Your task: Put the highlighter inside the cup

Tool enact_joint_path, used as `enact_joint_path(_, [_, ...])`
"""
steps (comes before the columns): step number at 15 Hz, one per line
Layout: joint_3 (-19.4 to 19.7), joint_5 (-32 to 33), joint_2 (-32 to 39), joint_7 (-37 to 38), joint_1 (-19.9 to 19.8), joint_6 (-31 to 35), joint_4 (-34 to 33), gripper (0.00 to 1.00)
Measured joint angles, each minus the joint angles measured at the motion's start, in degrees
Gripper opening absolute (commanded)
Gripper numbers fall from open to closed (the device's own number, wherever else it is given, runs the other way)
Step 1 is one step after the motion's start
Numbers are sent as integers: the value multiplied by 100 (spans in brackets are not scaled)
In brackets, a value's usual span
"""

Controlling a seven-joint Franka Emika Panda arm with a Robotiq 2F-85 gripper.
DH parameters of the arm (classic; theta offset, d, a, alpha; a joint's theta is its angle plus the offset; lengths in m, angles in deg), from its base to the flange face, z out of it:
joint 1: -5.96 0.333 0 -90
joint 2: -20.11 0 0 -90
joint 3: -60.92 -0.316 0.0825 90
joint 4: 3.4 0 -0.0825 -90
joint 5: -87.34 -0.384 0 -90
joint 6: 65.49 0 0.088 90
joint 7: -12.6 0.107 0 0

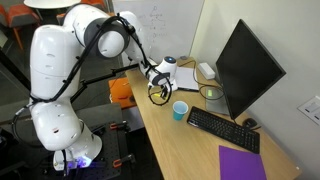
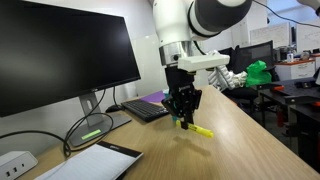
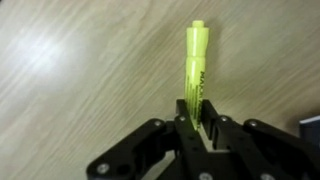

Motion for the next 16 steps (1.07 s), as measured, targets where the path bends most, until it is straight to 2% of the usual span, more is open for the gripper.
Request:
enact_joint_path(3, [147,162,-355,62,52,-4,28,5])
enact_joint_path(10, [608,1206,-1254,584,-12,-210,246,5])
enact_joint_path(12, [767,1938,-1463,1115,-41,-219,302,5])
enact_joint_path(16, [1151,4219,-1794,2961,-51,-234,316,5])
